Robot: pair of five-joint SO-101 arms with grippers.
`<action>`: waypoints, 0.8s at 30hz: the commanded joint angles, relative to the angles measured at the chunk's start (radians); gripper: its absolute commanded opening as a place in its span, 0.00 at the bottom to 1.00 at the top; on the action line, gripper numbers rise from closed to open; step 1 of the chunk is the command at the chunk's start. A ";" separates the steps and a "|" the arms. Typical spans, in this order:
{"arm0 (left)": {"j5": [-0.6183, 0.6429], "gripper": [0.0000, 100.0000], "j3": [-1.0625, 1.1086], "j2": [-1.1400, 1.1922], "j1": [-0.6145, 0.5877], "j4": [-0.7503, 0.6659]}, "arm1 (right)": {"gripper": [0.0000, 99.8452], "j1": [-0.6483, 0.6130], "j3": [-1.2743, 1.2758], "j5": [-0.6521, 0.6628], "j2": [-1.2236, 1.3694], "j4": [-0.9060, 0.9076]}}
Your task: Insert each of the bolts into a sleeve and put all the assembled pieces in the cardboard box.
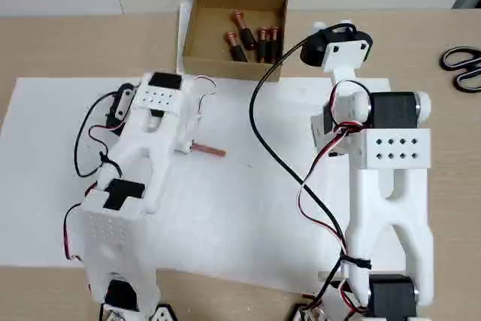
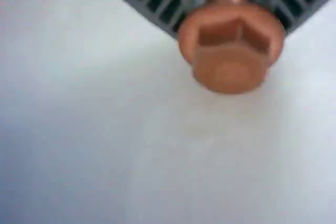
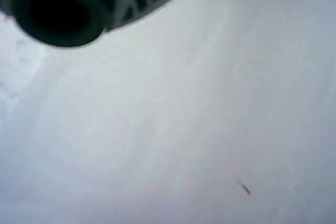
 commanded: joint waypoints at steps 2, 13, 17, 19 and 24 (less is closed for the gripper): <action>-0.124 0.01 -0.309 -0.015 0.002 0.218 | 0.00 0.001 -0.009 0.002 -0.045 0.002; -0.985 0.01 -0.386 -0.178 -0.069 0.261 | 0.00 0.005 -0.009 0.002 -0.045 0.002; -1.181 0.01 -0.292 -0.261 -0.074 0.261 | 0.00 0.004 -0.009 0.002 -0.045 0.002; -1.244 0.01 -0.232 -0.302 -0.077 0.261 | 0.00 0.001 -0.009 0.002 -0.045 0.002; -1.326 0.01 -0.021 -0.391 -0.098 0.259 | 0.00 0.001 -0.009 0.002 -0.045 0.002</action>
